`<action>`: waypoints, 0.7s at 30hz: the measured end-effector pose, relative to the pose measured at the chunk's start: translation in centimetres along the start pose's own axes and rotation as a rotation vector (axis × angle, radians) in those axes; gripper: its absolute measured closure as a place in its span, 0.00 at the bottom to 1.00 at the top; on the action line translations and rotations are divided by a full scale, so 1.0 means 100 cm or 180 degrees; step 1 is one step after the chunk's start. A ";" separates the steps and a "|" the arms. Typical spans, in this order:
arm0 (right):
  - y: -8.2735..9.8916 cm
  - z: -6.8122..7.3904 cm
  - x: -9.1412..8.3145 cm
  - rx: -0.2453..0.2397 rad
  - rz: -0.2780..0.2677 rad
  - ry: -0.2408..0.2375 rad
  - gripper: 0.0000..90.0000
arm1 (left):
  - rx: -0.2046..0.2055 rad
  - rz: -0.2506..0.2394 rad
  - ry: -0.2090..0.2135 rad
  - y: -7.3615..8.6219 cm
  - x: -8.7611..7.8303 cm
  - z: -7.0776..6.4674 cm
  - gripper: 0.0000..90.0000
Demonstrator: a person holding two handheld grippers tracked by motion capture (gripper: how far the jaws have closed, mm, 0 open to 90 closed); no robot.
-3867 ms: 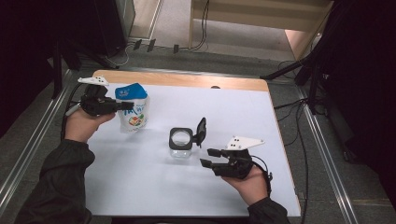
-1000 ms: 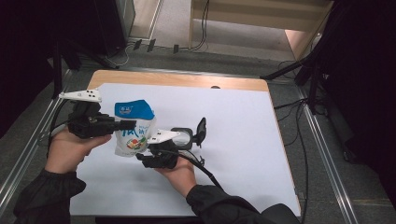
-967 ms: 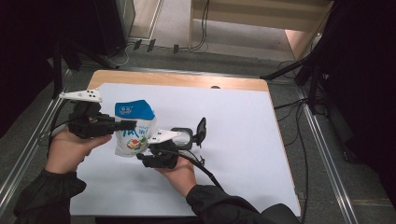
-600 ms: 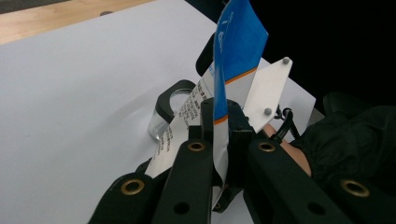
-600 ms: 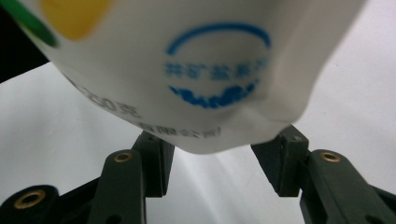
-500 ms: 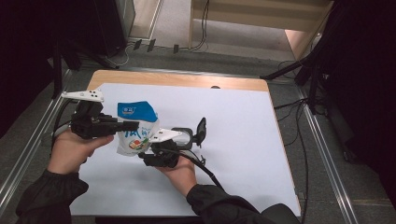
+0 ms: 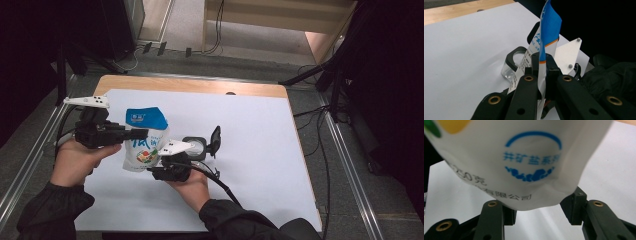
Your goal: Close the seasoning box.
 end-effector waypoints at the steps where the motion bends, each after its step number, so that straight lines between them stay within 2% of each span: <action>1: 0.000 0.001 0.000 -0.0024 -0.0004 0.0000 0.61 | -0.0003 -0.0008 0.0007 0.000 0.000 0.000 1.00; 5: 0.000 0.006 0.000 -0.0082 0.0005 -0.0040 0.61 | 0.0013 -0.0003 -0.0017 0.000 0.004 -0.001 1.00; 8: 0.001 0.010 0.001 -0.0134 0.0040 -0.0055 0.61 | 0.0046 0.0020 -0.0120 0.001 0.009 0.000 1.00; 13: 0.001 0.016 0.001 -0.0236 0.0047 -0.0077 0.63 | 0.0027 0.0045 -0.0060 0.002 0.016 0.000 0.98; 15: -0.001 0.017 0.000 -0.0242 0.0013 -0.0104 0.63 | 0.0043 0.0055 -0.0108 0.003 0.020 0.002 0.97; 18: 0.000 0.018 0.000 -0.0231 0.0029 -0.0163 0.65 | 0.0015 0.0096 -0.0072 0.004 0.025 0.002 0.96; 21: 0.002 0.018 -0.001 -0.0235 0.0046 -0.0191 0.69 | 0.0055 0.0148 -0.0054 0.005 0.027 0.000 0.94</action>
Point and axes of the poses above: each handheld gripper's, and its own axes: x roughly forward along the jaws, y roughly out of its underside, z roughly to its left, the point moved 5 cm from there along x, roughly forward along the jaws, and after that the axes turned 14 degrees about -x, right-handed, at the moved point
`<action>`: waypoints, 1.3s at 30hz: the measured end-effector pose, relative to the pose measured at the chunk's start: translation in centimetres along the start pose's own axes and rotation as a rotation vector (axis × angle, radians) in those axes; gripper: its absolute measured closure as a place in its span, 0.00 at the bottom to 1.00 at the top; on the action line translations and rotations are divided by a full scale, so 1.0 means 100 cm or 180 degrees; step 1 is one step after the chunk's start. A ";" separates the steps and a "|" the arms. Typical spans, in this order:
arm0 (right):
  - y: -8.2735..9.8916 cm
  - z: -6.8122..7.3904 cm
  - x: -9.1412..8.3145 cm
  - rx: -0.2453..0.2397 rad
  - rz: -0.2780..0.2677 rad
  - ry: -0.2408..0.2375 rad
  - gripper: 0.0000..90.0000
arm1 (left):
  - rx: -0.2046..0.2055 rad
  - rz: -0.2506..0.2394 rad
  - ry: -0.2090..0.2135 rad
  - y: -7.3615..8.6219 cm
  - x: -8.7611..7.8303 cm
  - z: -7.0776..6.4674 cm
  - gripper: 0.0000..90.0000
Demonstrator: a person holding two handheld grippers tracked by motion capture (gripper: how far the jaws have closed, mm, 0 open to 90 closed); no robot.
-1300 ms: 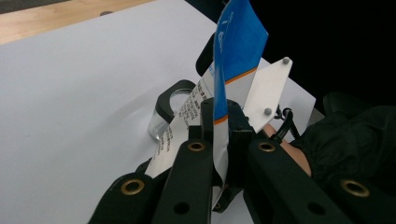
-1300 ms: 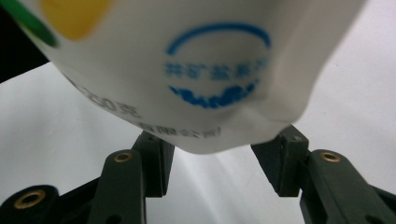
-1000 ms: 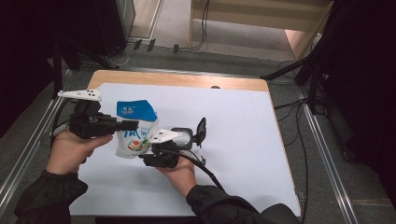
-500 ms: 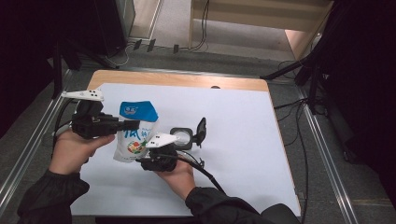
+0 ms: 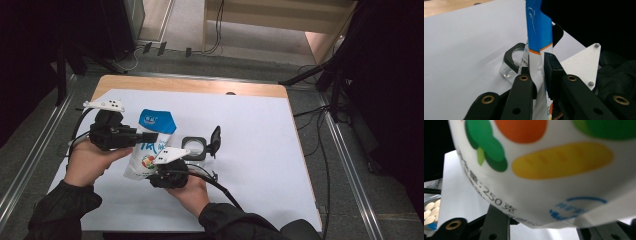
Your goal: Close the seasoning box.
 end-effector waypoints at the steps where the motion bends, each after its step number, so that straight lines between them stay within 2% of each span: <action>1: 0.000 0.000 -0.001 -0.0001 0.0002 -0.0001 0.69 | 0.0009 0.0000 -0.0008 0.000 0.001 0.000 0.94; 5: 0.002 0.000 -0.002 0.0001 -0.0009 0.0014 0.67 | 0.0004 0.0016 0.0004 0.000 0.003 0.001 1.00; 9: 0.003 0.001 -0.004 0.0054 -0.0036 -0.0018 0.60 | 0.0020 0.0070 -0.0006 -0.001 0.008 0.001 1.00; 13: 0.005 0.003 -0.006 0.0001 -0.0054 0.0055 0.56 | 0.0003 0.0099 0.0031 -0.002 0.015 -0.001 1.00; 16: 0.006 0.005 -0.008 0.0001 -0.0062 0.0028 0.62 | 0.0008 0.0123 0.0090 -0.002 0.018 -0.001 1.00; 20: 0.007 0.005 -0.011 0.0047 -0.0080 -0.0024 0.65 | 0.0025 0.0157 0.0125 -0.003 0.022 -0.001 0.99; 23: 0.010 0.004 -0.013 0.0109 -0.0104 -0.0023 0.67 | 0.0088 0.0203 0.0159 -0.003 0.028 -0.001 0.91; 27: 0.014 0.002 -0.015 0.0127 -0.0086 0.0012 0.67 | 0.0156 0.0277 0.0198 -0.001 0.032 -0.001 0.86; 30: 0.017 0.002 -0.015 0.0134 -0.0066 0.0017 0.67 | 0.0255 0.0332 0.0170 0.002 0.035 -0.001 0.83; 32: 0.018 0.002 -0.014 0.0131 -0.0063 0.0021 0.67 | 0.0246 0.0348 0.0165 0.002 0.035 -0.001 0.83; 34: 0.018 0.003 -0.014 0.0129 -0.0063 0.0023 0.67 | 0.0298 0.0359 0.0189 0.003 0.035 0.000 0.81; 36: 0.017 0.002 -0.015 0.0138 -0.0079 0.0012 0.68 | 0.0320 0.0369 0.0152 0.004 0.035 0.000 0.80; 39: 0.016 0.000 -0.017 0.0140 -0.0093 0.0015 0.68 | 0.0310 0.0380 0.0165 0.004 0.034 0.000 0.80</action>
Point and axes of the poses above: each handheld gripper's, and its own axes: x roughly forward along the jaws, y roughly out of its underside, z roughly to its left, the point moved 5 cm from there along x, roughly forward along the jaws, and after that the axes turned 14 degrees about -x, right-handed, at the moved point
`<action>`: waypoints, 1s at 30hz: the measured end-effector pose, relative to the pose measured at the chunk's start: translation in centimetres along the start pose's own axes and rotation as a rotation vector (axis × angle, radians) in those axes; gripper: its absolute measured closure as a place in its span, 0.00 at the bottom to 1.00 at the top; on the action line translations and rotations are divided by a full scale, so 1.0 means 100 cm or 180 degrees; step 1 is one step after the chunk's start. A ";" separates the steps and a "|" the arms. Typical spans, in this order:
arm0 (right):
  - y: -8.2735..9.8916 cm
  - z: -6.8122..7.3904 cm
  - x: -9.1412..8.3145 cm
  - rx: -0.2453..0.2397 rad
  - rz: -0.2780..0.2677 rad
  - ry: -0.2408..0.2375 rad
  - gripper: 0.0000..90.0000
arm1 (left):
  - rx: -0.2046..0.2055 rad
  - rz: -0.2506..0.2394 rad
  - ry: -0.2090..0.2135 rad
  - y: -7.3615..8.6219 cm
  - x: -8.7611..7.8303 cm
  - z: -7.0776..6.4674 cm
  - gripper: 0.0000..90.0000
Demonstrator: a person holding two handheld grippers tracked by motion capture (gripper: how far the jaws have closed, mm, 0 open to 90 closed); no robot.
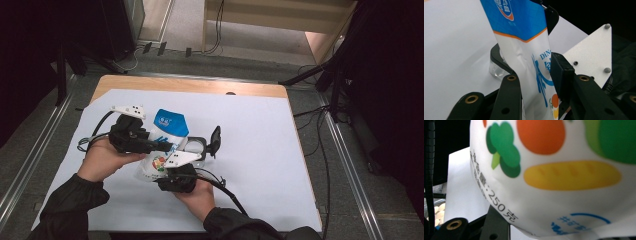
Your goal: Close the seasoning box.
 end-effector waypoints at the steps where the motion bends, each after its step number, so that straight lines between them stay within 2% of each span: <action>1: 0.000 0.000 0.000 -0.0003 -0.0003 -0.0007 0.68 | -0.0005 0.0006 0.0012 0.000 0.000 0.000 0.80; 8: 0.001 0.000 -0.002 0.0019 -0.0022 -0.0042 0.69 | -0.0047 0.0069 0.0124 0.003 -0.003 0.005 0.79; 13: 0.004 0.002 -0.001 0.0042 0.0007 -0.0068 0.69 | -0.0229 0.0118 0.0048 0.003 0.001 0.009 0.92; 17: 0.005 0.002 -0.003 0.0092 0.0020 -0.0079 0.67 | -0.0272 0.0135 -0.0025 0.000 0.004 0.009 0.97; 22: 0.007 0.002 -0.007 0.0071 0.0113 0.0076 0.59 | -0.0289 0.0177 -0.0174 -0.002 0.009 0.007 1.00; 26: 0.010 0.002 -0.009 0.0122 0.0171 0.0226 0.54 | -0.0340 0.0210 -0.0214 -0.003 0.013 0.007 1.00; 30: 0.012 0.004 -0.010 0.0140 0.0219 0.0279 0.57 | -0.0377 0.0267 -0.0280 -0.003 0.019 0.007 1.00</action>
Point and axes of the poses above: each handheld gripper's, and its own axes: x roughly forward along the jaws, y roughly out of its underside, z roughly to its left, the point moved 5 cm from there along x, roughly forward along the jaws, and after that the axes turned 14 degrees about -x, right-handed, at the moved point
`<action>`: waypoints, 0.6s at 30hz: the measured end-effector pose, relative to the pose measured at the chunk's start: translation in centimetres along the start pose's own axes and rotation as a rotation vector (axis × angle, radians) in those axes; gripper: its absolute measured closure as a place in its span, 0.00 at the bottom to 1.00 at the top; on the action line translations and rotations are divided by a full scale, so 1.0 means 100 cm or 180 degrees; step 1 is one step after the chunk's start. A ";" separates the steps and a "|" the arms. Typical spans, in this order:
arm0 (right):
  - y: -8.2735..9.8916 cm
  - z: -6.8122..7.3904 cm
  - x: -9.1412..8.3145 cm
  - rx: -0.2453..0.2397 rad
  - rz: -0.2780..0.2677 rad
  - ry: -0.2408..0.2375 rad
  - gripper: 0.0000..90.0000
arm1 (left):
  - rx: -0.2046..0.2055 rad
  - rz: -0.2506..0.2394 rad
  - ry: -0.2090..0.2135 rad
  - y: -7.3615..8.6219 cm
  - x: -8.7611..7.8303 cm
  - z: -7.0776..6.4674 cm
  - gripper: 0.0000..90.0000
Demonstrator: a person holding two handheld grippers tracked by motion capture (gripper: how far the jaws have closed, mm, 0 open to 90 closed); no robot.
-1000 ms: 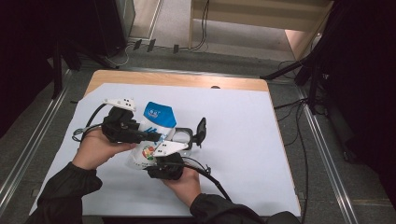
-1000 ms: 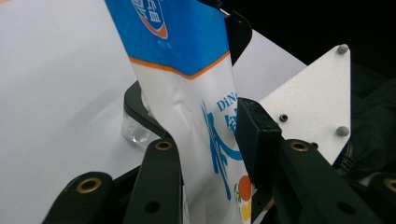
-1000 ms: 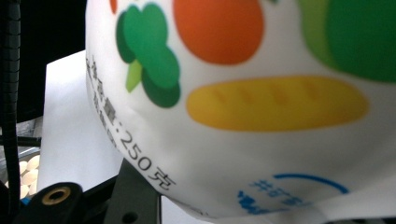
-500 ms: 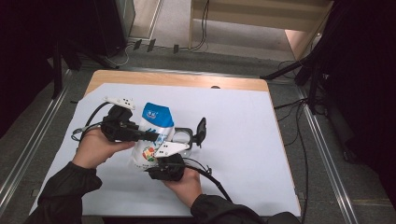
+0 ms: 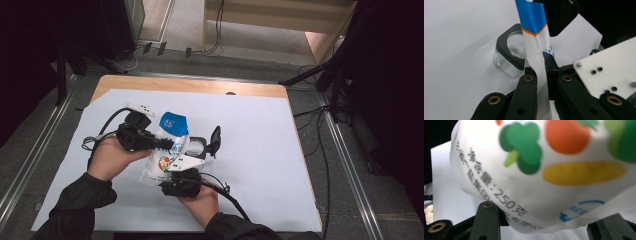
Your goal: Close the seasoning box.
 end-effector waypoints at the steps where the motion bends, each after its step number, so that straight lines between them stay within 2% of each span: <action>1: 0.000 0.001 0.000 0.0014 0.0005 -0.0046 0.59 | -0.0014 0.0009 0.0024 0.000 0.001 0.000 1.00; 4: 0.002 0.001 -0.001 0.0065 0.0000 -0.0122 0.62 | -0.0032 0.0019 0.0061 -0.001 0.006 -0.001 0.99; 5: 0.002 0.001 -0.002 0.0090 -0.0008 -0.0149 0.63 | -0.0017 0.0029 0.0014 -0.001 0.006 0.000 0.98; 9: 0.003 0.002 -0.002 0.0150 -0.0022 -0.0249 0.63 | -0.0022 0.0034 0.0010 -0.001 0.012 0.001 0.98; 18: 0.005 0.005 0.001 0.0078 0.0012 -0.0275 0.57 | 0.0004 0.0094 -0.0054 -0.002 0.022 -0.003 1.00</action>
Point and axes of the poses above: each handheld gripper's, and its own axes: x roughly forward along the jaws, y roughly out of its underside, z roughly to its left, the point moved 5 cm from there along x, roughly forward along the jaws, and after that the axes turned 14 degrees about -x, right-handed, at the moved point
